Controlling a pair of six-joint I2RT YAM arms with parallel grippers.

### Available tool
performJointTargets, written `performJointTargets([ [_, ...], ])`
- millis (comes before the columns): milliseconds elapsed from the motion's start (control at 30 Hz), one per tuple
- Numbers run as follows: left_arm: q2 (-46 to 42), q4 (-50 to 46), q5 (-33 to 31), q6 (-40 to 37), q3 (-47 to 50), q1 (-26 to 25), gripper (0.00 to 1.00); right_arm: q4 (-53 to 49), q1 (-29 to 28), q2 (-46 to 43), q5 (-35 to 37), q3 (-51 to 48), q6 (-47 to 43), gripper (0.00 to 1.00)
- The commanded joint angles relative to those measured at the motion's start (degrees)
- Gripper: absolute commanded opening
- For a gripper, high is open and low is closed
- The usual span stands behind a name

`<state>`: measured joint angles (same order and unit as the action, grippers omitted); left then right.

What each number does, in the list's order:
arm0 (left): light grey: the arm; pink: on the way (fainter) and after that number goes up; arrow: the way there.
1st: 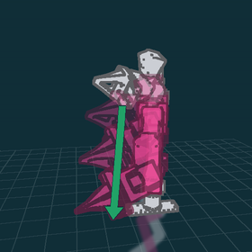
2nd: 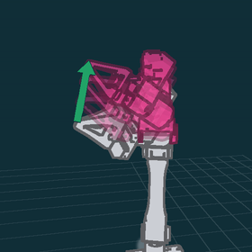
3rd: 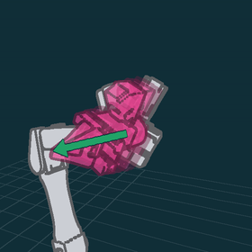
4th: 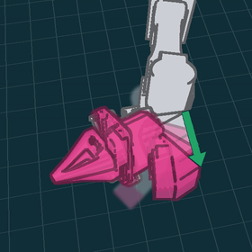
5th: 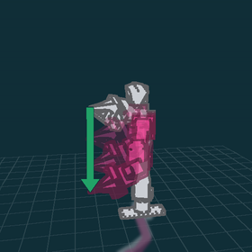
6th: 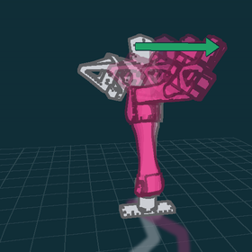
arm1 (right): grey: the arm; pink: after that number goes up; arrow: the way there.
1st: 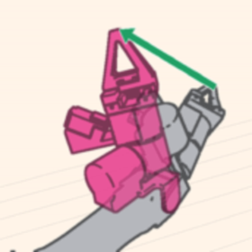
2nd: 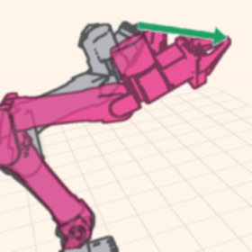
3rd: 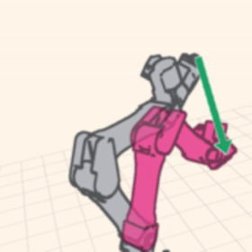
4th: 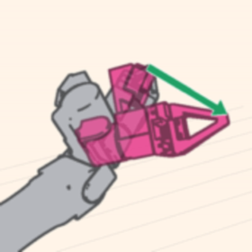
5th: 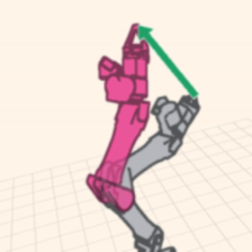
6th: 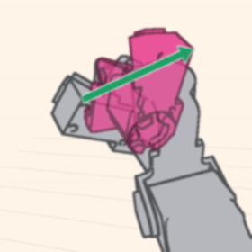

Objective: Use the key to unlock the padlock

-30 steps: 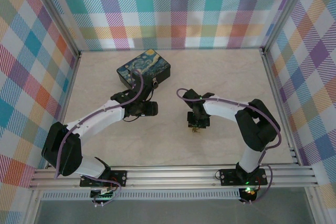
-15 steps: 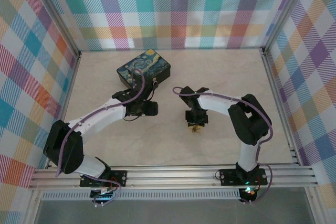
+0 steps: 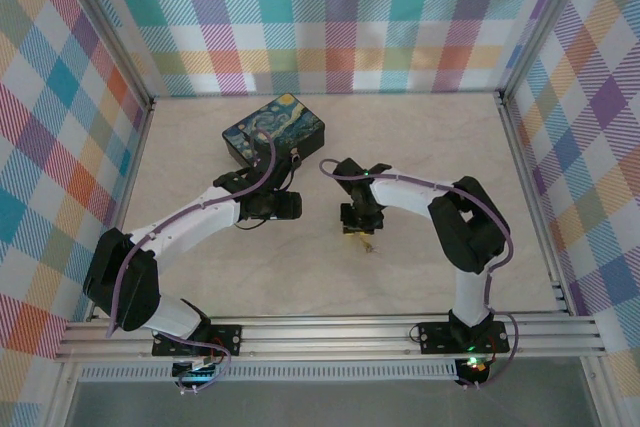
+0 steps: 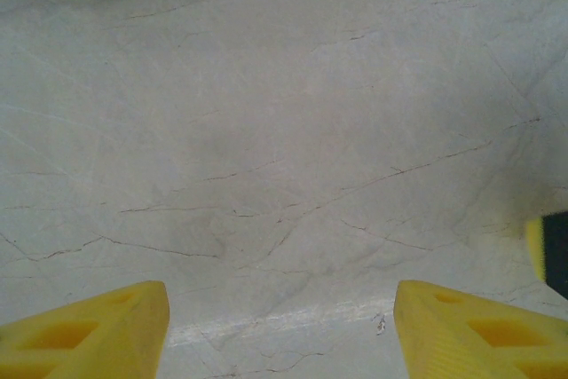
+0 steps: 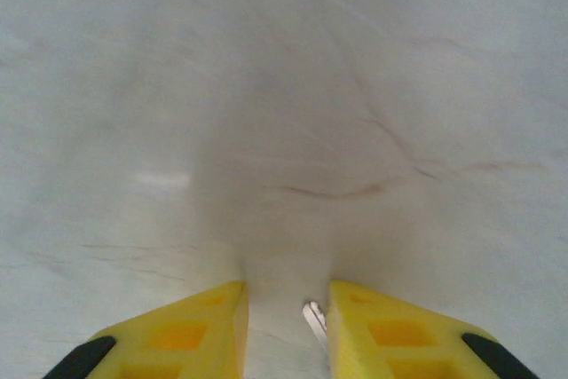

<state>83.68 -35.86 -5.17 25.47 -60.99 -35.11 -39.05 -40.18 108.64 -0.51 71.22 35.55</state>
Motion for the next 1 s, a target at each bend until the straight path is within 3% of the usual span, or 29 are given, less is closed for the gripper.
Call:
performJointTargets([
  [0, -0.3, -0.3, -0.2, 0.0, -0.2, 0.4, 0.68, 7.3, -0.9, -0.5, -3.2, 1.2, -1.5, 0.30],
  [333, -1.5, 1.0, 0.9, 1.5, 2.7, 0.8, 0.68, 3.5, -0.3, -8.3, 1.1, -4.2, -4.6, 0.36],
  [667, -4.0, -2.2, -0.6, 1.1, 2.4, 0.7, 0.68, 2.0, 0.8, -10.9, 2.6, -10.5, -8.9, 0.42],
  [967, -9.5, -5.4, -0.6, 2.2, 4.4, 0.6, 0.67, 3.1, 1.1, -8.4, 1.8, -11.5, -11.4, 0.38],
])
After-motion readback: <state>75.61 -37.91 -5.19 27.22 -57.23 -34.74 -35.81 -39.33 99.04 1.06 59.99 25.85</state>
